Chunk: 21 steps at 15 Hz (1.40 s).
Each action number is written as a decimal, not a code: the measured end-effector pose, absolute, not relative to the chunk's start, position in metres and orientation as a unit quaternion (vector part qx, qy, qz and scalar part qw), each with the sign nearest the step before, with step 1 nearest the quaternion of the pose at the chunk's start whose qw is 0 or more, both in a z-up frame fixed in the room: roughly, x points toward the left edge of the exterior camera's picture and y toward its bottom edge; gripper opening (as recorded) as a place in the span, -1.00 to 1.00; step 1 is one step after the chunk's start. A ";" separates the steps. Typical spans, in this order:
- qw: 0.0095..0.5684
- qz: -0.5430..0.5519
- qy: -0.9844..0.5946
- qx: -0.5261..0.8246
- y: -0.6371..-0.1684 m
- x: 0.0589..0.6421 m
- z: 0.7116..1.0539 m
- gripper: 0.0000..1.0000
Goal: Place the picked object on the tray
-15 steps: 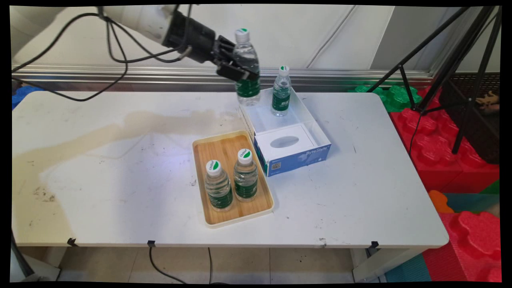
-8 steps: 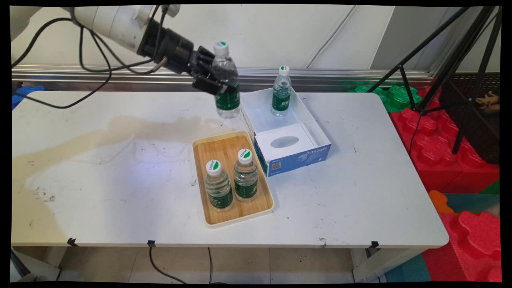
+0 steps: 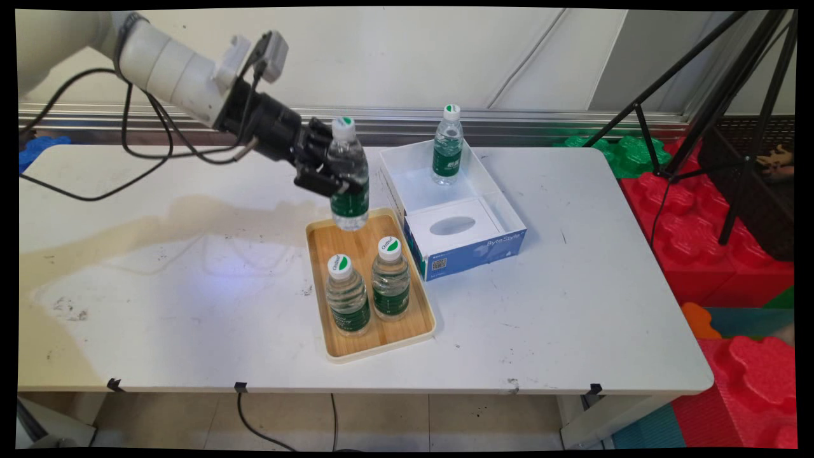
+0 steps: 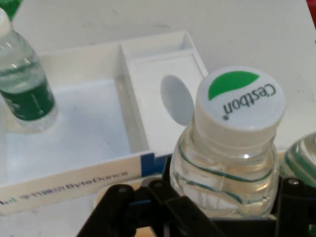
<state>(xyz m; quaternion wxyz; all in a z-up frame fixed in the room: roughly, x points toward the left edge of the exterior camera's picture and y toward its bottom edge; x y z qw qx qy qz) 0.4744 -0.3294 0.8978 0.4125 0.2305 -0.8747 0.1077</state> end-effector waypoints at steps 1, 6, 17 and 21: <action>0.411 0.106 -0.876 0.229 -0.328 0.473 0.893 -1.00; 0.400 0.097 -0.884 0.221 -0.329 0.462 0.862 -1.00; 0.389 0.109 -0.890 0.211 -0.353 0.433 0.809 -1.00; 0.386 0.111 -0.892 0.208 -0.354 0.432 0.800 1.00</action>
